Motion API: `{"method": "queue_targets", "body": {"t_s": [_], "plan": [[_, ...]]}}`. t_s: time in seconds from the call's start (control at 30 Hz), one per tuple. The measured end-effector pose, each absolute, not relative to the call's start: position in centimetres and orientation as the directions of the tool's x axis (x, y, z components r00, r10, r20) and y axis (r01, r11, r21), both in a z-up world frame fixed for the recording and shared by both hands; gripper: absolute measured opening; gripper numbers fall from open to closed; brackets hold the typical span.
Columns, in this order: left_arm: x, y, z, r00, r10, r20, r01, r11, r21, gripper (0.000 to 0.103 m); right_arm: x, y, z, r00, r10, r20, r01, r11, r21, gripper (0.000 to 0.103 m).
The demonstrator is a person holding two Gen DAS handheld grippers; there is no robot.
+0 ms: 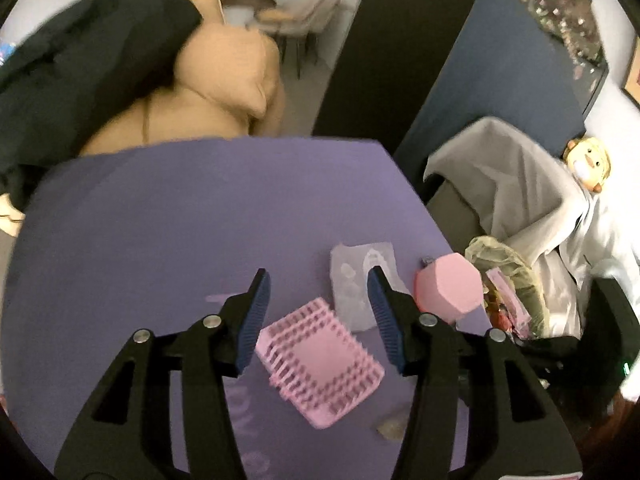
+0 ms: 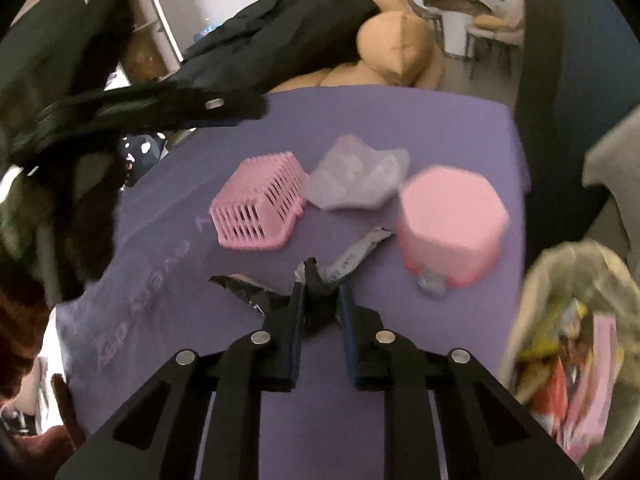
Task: Collect trash
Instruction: 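Grasp the black wrapper with the right while the left reaches the clear plastic bag, then grasp the clear plastic bag with the left while the right lifts the black wrapper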
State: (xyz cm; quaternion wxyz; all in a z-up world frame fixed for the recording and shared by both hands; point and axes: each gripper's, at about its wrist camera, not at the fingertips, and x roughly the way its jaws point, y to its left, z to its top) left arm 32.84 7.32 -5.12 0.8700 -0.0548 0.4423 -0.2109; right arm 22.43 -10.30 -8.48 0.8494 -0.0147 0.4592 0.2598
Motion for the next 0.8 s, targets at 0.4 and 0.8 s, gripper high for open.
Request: {"method": "queue_targets", "body": {"t_s": [0.4,0.8], "plan": [[37.4,1.1,-9.2,0.367,-0.333,-0.869,0.342,0.917,-0.208,0.016,19.8,-13.8,-9.0,0.484,0.43,-0.762,-0.373,0.889,0.265,0.018],[33.3,3.8,-4.1,0.585,-0.308,-0.75,0.282,0.945,-0.169,0.001,18.6,-13.4,-7.5,0.524,0.456,-0.72,-0.393,0.879,0.27,0.018]]}}
